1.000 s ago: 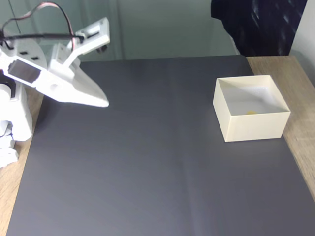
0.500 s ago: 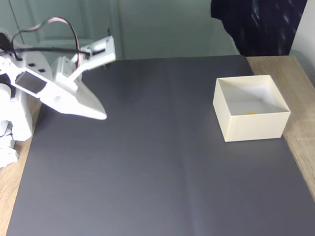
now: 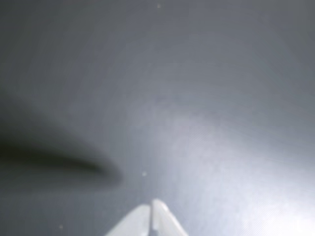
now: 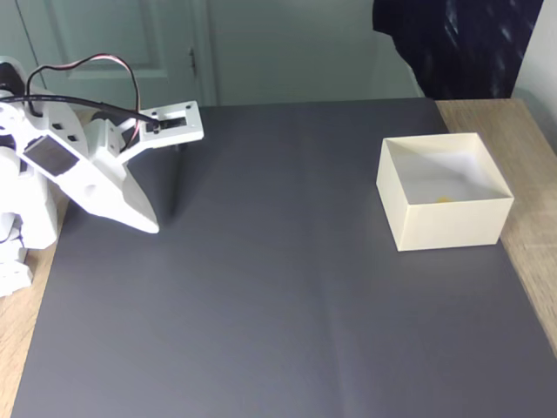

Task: Grasp a cube block and put it in the white box.

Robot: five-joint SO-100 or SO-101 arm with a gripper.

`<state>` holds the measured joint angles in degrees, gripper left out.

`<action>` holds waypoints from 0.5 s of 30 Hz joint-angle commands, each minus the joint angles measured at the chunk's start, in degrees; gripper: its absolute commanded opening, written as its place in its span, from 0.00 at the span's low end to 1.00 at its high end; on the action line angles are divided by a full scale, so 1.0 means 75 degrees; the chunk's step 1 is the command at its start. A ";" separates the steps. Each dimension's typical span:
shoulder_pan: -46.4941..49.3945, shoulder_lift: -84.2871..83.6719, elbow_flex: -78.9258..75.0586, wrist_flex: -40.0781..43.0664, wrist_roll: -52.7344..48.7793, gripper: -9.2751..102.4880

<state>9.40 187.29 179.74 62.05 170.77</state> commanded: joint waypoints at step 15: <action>-0.0070 0.0070 0.0316 0.0363 -0.0398 0.10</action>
<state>9.40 187.29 181.93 64.69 168.13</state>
